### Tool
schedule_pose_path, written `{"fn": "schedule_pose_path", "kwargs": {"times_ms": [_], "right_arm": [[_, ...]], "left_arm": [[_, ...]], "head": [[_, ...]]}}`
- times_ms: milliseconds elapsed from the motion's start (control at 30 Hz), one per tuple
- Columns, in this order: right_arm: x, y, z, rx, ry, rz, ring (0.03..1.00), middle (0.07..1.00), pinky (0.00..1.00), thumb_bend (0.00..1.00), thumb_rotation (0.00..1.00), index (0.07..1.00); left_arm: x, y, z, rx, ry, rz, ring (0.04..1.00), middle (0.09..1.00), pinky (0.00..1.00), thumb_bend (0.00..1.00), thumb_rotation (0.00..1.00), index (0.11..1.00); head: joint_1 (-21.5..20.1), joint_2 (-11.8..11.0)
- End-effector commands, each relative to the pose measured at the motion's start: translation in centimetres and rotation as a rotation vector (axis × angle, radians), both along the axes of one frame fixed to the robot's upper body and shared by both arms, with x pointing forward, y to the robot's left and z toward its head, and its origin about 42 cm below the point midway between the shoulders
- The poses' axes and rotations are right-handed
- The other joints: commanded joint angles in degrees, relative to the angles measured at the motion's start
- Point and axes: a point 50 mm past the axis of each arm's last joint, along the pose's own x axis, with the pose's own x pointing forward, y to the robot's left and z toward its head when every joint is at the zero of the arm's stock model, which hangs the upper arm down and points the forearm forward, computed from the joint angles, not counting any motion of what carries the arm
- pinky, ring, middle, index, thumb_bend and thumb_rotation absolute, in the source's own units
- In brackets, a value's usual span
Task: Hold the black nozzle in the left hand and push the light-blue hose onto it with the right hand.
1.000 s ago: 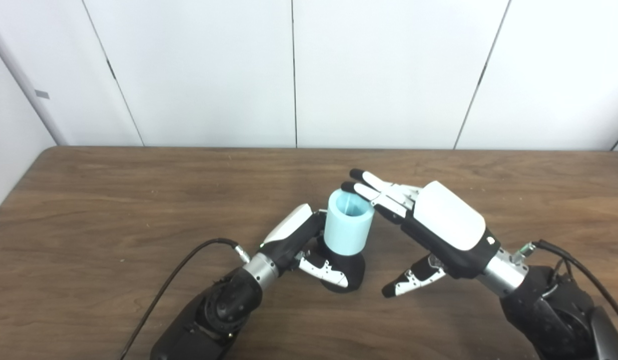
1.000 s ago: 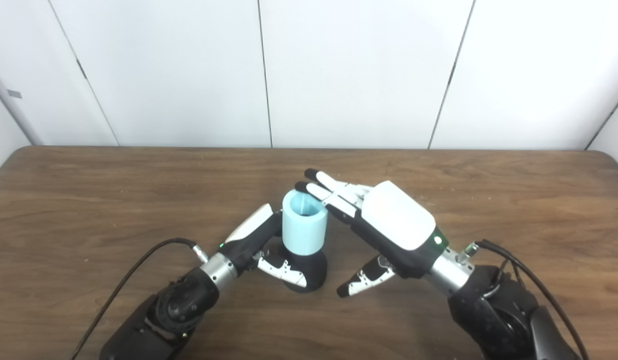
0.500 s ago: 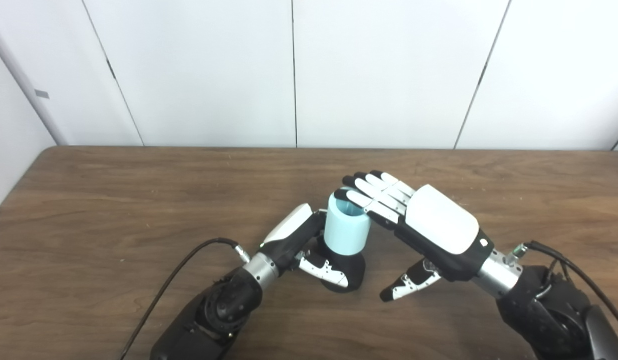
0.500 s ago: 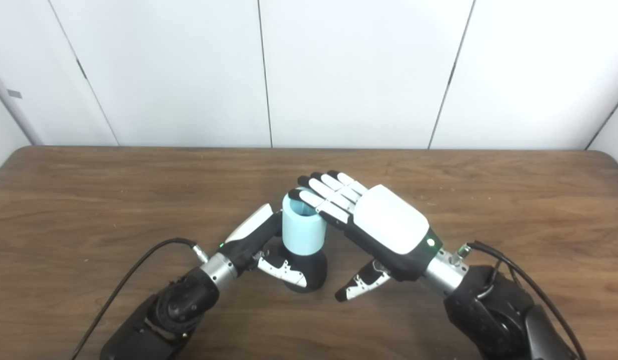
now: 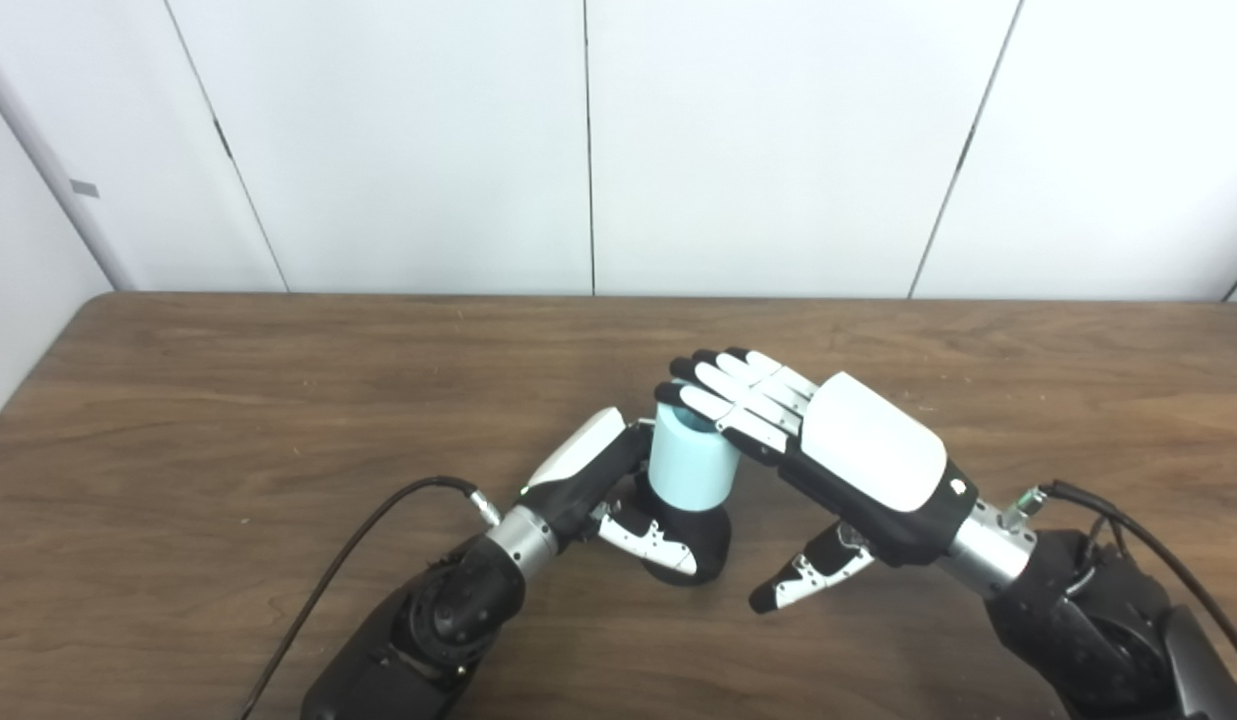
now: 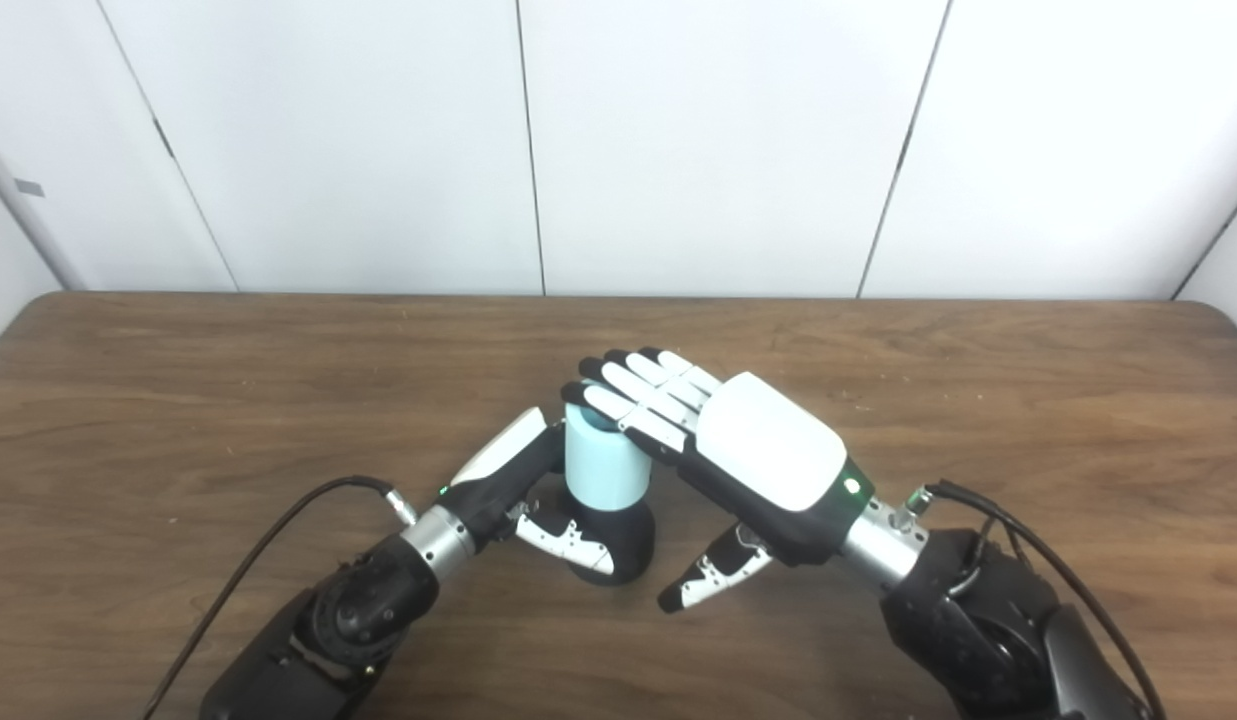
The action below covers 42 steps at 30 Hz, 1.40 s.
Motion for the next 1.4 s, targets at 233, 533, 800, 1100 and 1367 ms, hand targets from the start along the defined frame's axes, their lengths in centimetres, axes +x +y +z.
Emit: {"fn": "schedule_pose_path", "kwargs": {"times_ms": [233,533,800,1100,1367], "right_arm": [[0.9,0.1,1.1,0.014,-0.050,0.074,1.000,1.000,0.97,0.76,0.17,0.989],[0.8,0.0,1.1,-0.029,-0.037,0.093,1.000,1.000,0.97,0.76,0.19,0.988],[0.8,-0.7,1.2,-0.120,-0.038,0.079,1.000,1.000,0.96,0.76,0.23,0.968],[0.4,-0.9,1.1,-0.158,-0.022,0.032,0.992,0.992,0.96,0.76,0.24,0.951],[0.0,-0.6,1.2,-0.176,-0.006,0.035,0.994,0.985,0.96,0.76,0.23,0.945]], "left_arm": [[-1.5,2.4,-4.9,0.200,0.187,0.039,0.352,0.474,0.27,0.53,0.00,0.487],[-1.5,2.5,-5.0,0.203,0.181,0.034,0.353,0.474,0.28,0.53,0.00,0.487],[-1.6,2.5,-5.0,0.207,0.183,0.035,0.351,0.475,0.28,0.53,0.00,0.486],[-1.7,2.6,-5.0,0.209,0.188,0.035,0.349,0.473,0.27,0.53,0.00,0.487],[-1.7,2.6,-4.9,0.210,0.193,0.035,0.348,0.473,0.27,0.53,0.00,0.487]], "head": [[0.11,0.12],[0.06,0.16],[0.05,0.16],[-0.06,0.34],[-0.06,0.36]]}}
